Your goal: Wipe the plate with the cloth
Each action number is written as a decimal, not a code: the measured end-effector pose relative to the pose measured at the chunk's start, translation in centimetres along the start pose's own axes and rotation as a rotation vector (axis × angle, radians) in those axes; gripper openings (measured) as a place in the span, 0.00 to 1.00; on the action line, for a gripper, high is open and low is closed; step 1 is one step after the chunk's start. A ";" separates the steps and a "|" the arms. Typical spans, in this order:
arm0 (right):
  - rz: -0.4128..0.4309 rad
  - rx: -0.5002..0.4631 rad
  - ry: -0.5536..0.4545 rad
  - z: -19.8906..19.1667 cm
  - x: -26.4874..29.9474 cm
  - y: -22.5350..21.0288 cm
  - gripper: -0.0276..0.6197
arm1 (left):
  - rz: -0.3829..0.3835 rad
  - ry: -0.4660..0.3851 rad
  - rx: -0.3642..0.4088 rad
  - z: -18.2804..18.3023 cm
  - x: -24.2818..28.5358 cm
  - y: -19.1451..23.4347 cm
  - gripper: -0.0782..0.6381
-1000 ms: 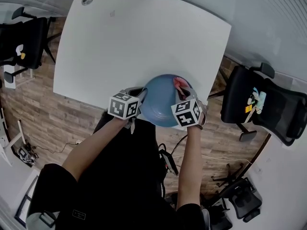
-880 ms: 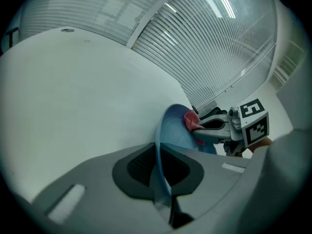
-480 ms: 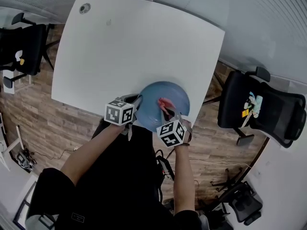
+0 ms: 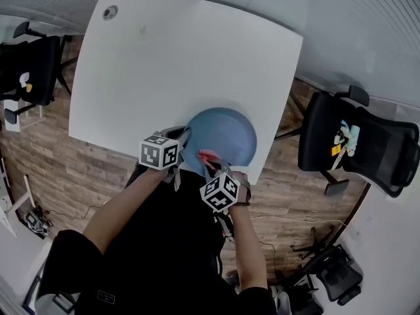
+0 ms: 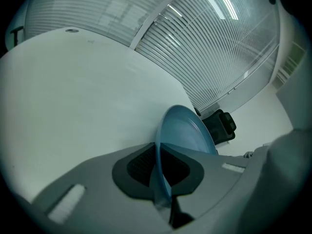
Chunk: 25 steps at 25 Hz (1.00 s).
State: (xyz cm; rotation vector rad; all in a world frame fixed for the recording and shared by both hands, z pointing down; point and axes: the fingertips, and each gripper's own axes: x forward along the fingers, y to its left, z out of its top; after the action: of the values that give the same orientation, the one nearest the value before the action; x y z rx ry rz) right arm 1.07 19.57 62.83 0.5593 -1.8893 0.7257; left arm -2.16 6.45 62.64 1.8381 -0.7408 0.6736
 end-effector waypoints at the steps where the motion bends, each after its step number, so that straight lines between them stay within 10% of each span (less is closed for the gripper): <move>1: 0.014 -0.002 0.010 -0.2 0.0 0.4 0.08 | 0.001 0.002 0.004 0.0 0.0 0.0 0.13; 25: -0.092 0.026 0.006 0.4 -2.2 -9.8 0.08 | -0.016 0.024 0.058 -0.1 0.2 -0.2 0.13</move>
State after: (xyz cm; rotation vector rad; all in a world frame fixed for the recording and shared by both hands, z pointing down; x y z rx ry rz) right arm 8.13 12.40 63.04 0.6555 -1.8378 0.6922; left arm -1.86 6.54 62.66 1.8834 -0.6961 0.7122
